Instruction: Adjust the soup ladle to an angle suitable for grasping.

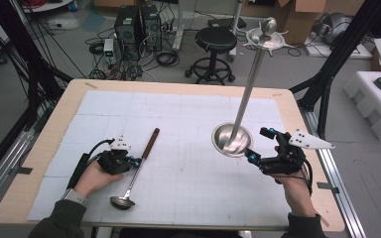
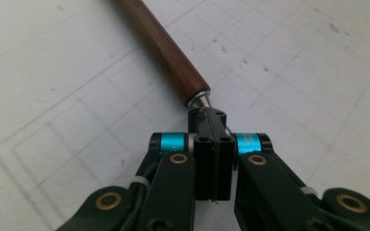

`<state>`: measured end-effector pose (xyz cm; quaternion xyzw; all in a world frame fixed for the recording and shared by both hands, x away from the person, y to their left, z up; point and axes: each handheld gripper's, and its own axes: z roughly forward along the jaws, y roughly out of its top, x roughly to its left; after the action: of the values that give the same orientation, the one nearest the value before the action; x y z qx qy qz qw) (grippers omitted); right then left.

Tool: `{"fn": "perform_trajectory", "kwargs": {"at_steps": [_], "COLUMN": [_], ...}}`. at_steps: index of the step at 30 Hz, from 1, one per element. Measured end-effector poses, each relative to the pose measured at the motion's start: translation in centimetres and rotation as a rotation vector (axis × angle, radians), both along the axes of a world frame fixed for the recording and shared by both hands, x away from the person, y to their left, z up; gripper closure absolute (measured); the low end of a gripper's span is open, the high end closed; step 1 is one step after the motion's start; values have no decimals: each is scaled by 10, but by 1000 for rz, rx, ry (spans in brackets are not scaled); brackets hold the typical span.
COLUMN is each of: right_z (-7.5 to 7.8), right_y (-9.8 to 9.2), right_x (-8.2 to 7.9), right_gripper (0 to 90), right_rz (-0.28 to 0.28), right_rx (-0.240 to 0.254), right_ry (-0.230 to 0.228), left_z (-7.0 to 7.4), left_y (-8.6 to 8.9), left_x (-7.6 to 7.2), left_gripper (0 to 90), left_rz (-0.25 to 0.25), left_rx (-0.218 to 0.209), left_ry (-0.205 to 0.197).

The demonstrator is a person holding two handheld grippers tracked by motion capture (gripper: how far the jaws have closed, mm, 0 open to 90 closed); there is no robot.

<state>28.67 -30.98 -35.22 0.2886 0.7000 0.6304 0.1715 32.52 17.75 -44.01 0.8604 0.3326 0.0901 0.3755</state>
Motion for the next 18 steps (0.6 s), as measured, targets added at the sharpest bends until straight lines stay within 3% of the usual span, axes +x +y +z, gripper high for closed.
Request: {"fn": "perform_trajectory", "kwargs": {"at_steps": [10,18], "right_z": [-1,-1], "right_y": [0,-1], "right_x": [-1,-1], "right_gripper": [14,14], "right_rz": [-3,-3], "right_rx": [-2,2], "right_ry": [5,3], "left_z": [0,3], "left_y": [-12,-33], "left_x": [0,-1], "left_gripper": [899,899], "left_rz": [-47,-106], "left_rx": [-14,25], "left_ry": [18,29]}}
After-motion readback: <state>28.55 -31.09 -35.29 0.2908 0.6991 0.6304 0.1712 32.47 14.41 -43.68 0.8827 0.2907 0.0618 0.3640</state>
